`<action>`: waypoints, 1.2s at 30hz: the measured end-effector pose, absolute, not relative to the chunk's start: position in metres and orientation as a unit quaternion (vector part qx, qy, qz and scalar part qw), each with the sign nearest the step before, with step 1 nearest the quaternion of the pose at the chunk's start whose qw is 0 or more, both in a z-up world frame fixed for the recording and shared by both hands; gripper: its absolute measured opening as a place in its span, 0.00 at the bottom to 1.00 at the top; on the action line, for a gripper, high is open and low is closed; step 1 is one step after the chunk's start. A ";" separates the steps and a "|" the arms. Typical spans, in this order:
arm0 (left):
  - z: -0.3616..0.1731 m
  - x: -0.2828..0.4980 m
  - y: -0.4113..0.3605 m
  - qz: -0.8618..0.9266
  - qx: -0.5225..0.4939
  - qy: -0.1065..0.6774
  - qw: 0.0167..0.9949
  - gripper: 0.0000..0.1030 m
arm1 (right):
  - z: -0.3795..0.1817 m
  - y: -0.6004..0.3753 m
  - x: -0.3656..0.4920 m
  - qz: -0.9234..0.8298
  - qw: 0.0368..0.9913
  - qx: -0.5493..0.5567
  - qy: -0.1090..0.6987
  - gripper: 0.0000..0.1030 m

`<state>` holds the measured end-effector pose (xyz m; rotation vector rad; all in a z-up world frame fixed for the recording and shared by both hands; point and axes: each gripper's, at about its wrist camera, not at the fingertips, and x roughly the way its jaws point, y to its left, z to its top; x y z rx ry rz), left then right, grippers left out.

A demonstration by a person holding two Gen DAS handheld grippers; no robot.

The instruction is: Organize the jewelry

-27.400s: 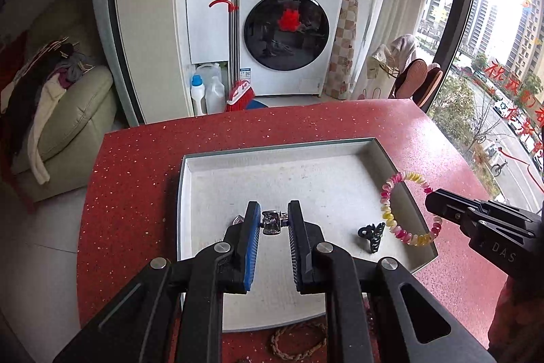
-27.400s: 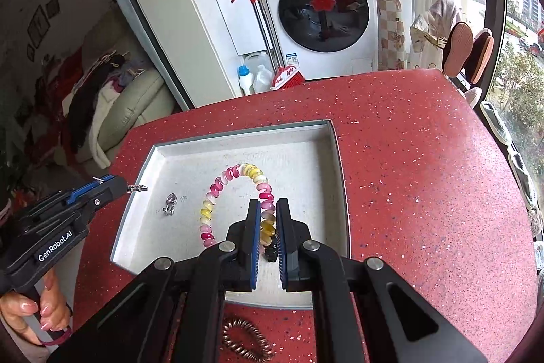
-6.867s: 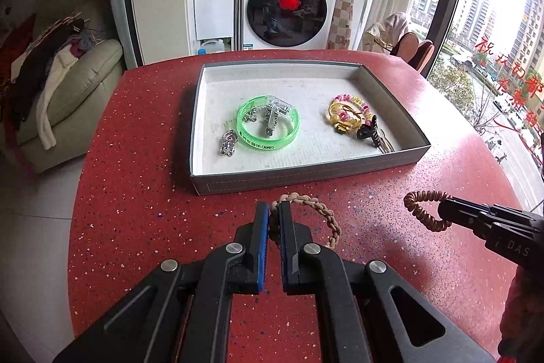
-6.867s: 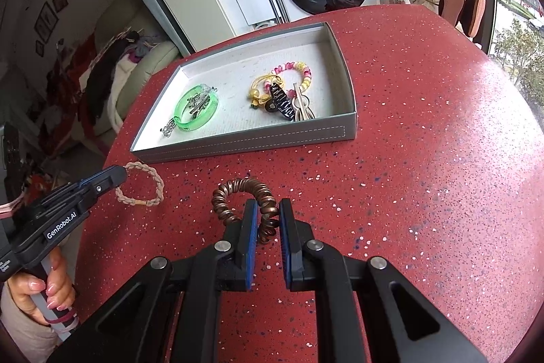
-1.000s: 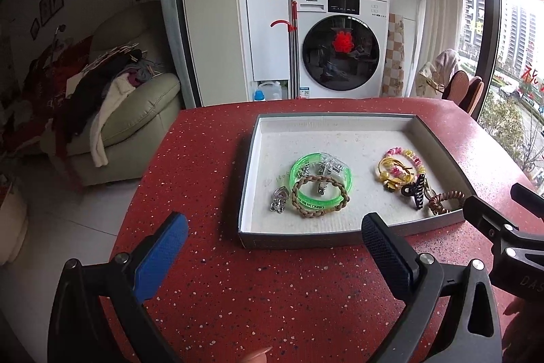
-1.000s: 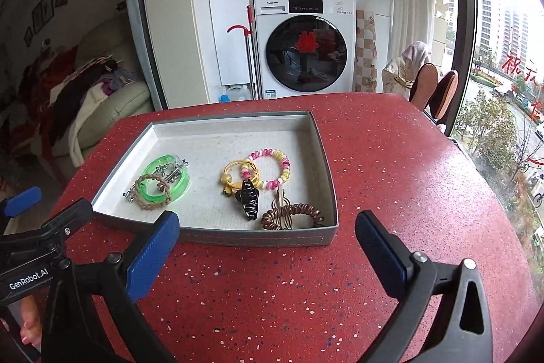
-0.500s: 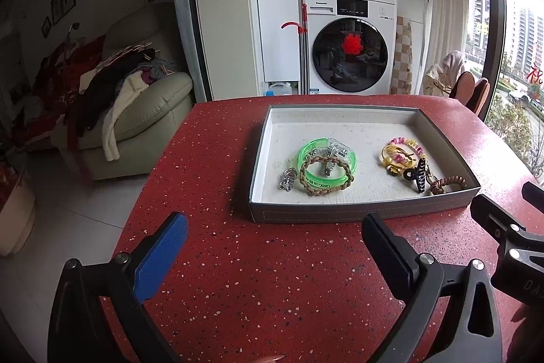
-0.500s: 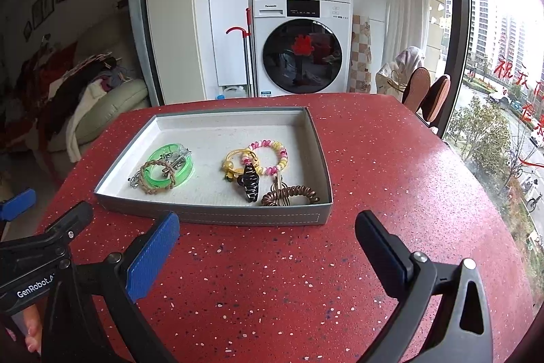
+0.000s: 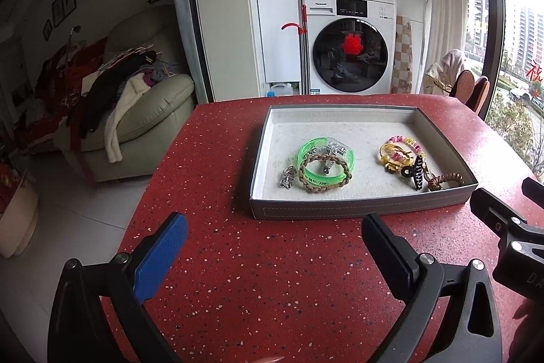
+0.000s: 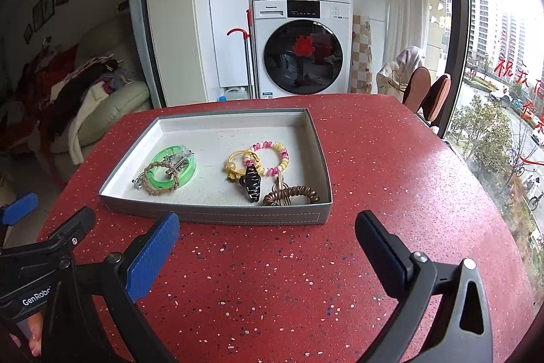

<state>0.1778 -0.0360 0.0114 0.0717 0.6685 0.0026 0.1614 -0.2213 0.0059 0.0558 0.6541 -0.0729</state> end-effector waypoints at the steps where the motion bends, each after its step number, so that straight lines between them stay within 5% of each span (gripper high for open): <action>1: 0.012 0.178 -0.036 0.001 0.036 0.328 0.944 1.00 | 0.006 -0.221 0.161 -0.035 0.946 0.028 0.322 1.00; 36: 0.012 0.179 -0.035 0.002 0.034 0.332 0.943 1.00 | 0.007 -0.221 0.160 -0.036 0.946 0.028 0.321 1.00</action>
